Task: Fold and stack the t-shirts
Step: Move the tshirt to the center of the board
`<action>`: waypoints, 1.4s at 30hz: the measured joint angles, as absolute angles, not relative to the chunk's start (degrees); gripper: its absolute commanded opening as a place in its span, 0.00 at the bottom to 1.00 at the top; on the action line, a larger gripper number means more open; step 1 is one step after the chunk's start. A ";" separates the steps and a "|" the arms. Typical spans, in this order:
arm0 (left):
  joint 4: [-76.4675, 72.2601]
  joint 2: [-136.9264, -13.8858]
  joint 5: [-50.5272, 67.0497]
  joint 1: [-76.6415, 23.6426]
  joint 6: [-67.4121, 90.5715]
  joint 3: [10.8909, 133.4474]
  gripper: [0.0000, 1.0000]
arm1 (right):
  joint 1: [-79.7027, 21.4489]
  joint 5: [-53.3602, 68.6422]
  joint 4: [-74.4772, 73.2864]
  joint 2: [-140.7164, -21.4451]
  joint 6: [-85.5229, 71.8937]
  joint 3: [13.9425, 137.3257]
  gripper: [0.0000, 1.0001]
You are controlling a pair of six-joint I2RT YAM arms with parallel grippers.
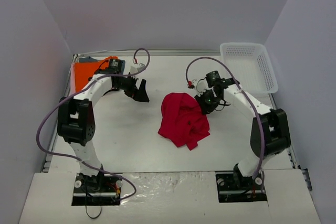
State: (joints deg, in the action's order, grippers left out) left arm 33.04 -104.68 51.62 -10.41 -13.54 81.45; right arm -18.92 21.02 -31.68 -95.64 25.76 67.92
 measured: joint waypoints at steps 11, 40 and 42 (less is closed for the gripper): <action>32.71 -123.11 57.39 -15.18 -6.70 99.15 0.67 | -18.83 24.12 -33.65 -83.79 28.77 63.42 0.00; 37.63 -131.94 50.78 -23.57 -6.81 105.86 0.45 | -18.79 24.25 -33.89 -84.23 29.89 62.61 0.00; 38.37 -131.17 51.05 -23.18 -7.05 105.84 0.51 | -18.79 24.25 -33.89 -84.25 30.06 62.48 0.00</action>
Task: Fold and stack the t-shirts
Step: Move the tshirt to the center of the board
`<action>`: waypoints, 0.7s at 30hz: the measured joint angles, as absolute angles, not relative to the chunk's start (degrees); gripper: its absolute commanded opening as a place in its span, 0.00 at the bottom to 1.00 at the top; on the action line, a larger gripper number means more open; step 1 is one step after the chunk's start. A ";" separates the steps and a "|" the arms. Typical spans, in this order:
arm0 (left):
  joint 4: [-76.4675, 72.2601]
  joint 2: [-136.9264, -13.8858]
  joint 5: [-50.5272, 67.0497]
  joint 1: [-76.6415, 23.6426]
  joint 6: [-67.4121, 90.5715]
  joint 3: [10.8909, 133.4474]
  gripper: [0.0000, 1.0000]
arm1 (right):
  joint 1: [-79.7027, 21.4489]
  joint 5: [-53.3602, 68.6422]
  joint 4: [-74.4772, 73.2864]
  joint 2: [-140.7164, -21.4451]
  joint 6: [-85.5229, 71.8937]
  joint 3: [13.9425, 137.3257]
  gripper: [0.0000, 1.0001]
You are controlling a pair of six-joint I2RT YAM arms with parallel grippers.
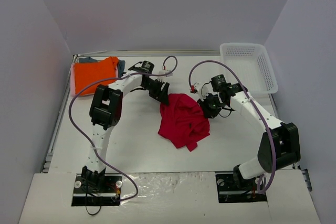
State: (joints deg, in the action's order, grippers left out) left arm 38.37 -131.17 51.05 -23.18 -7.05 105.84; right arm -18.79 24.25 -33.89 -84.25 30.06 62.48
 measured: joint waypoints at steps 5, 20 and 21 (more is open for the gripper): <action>39.07 -130.74 51.92 -22.74 -7.11 104.97 0.45 | -18.79 24.23 -33.87 -84.27 30.11 62.43 0.00; 41.80 -130.30 46.04 -22.59 -7.49 105.30 0.02 | -17.74 19.94 -33.82 -84.27 29.67 62.98 0.00; 42.78 -130.04 44.71 -22.41 -7.51 106.02 0.02 | -16.95 19.31 -33.76 -84.36 29.63 63.61 0.00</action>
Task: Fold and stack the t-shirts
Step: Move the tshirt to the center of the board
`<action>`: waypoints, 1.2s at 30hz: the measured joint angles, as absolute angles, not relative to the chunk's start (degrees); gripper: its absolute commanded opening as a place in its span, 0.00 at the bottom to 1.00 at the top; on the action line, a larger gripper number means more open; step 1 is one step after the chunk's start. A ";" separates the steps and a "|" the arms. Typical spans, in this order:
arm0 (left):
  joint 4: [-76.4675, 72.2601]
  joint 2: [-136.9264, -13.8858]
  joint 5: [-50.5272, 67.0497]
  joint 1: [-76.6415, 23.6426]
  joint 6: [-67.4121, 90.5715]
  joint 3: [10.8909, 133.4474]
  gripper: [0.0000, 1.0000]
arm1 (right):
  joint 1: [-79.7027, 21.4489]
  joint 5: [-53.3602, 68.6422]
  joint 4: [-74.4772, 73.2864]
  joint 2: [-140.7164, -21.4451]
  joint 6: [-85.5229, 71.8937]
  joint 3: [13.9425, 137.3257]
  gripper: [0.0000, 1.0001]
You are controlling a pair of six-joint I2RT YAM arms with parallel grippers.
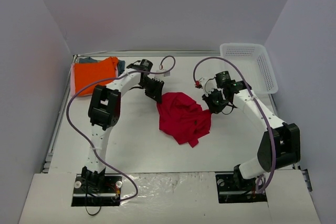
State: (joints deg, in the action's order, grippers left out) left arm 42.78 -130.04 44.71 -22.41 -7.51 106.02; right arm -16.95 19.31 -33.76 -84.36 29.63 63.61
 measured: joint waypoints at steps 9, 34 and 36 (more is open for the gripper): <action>53.10 -117.01 36.25 -11.03 -9.50 124.62 0.02 | -7.16 14.83 -32.75 -89.14 29.15 80.40 0.00; 75.18 -82.32 46.52 -18.83 -38.85 80.88 0.94 | -7.42 19.77 -37.67 -79.40 34.76 71.96 0.00; 73.95 -80.99 46.02 -16.91 -36.84 80.71 0.94 | -7.42 19.79 -37.67 -79.61 34.76 72.10 0.00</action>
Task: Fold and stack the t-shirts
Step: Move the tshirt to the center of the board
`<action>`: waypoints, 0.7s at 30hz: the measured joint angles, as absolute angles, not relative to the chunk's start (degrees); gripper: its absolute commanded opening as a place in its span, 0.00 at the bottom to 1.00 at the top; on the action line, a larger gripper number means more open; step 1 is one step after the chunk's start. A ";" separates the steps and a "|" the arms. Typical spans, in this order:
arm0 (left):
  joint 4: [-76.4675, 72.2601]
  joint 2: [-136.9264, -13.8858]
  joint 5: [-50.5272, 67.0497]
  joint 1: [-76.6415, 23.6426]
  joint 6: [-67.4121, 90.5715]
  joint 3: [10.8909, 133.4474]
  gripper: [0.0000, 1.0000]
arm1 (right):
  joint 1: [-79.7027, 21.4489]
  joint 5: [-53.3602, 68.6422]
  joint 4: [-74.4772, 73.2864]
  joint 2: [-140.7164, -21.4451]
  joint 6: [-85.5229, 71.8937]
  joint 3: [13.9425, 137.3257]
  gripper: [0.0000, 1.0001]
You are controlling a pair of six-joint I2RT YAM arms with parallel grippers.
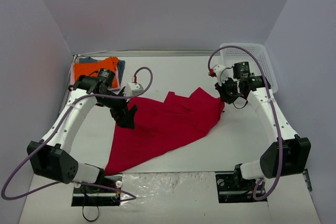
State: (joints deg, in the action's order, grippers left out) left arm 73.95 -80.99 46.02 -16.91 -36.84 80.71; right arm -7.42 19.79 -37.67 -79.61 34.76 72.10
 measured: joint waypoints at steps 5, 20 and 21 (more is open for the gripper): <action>62.48 -75.40 37.12 -14.15 -29.80 75.40 0.94 | -7.42 19.81 -37.58 -80.34 34.81 72.10 0.00; 43.33 -100.47 29.39 -5.58 -21.54 73.95 0.52 | -7.42 20.51 -36.60 -82.74 34.83 68.99 0.00; 42.22 -100.95 28.93 -5.08 -20.47 74.08 0.52 | -7.42 20.58 -36.58 -82.98 34.83 68.97 0.00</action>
